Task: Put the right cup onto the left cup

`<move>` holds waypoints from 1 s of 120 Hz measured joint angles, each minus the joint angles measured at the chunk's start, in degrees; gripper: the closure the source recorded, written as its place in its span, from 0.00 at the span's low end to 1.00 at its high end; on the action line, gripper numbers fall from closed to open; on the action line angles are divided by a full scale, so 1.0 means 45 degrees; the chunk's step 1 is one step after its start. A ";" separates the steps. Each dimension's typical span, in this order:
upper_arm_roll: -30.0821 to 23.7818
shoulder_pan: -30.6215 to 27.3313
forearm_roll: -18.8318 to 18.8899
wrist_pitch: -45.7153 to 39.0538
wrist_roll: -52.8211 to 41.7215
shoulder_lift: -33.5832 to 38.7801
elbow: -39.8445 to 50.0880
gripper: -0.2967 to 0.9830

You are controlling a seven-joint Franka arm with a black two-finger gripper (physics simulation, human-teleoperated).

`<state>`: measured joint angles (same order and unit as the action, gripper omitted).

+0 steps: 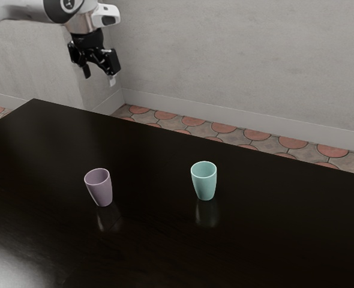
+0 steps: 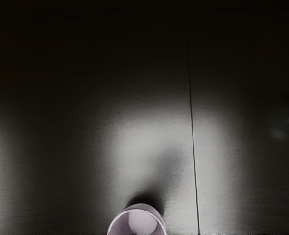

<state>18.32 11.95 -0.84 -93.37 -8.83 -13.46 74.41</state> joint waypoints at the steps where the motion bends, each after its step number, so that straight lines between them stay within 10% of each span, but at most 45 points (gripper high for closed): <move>1: 0.0001 0.0013 -0.0012 0.0017 -0.0006 0.0008 0.0007 0.25; 67: 0.0599 0.2648 -0.2047 -0.1582 0.1225 -0.4893 -0.2352 0.25; 120: -0.0543 0.3836 -0.3764 -0.4145 0.4055 -0.4320 0.0999 0.25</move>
<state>15.88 29.21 -17.78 -112.02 9.42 -32.90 78.91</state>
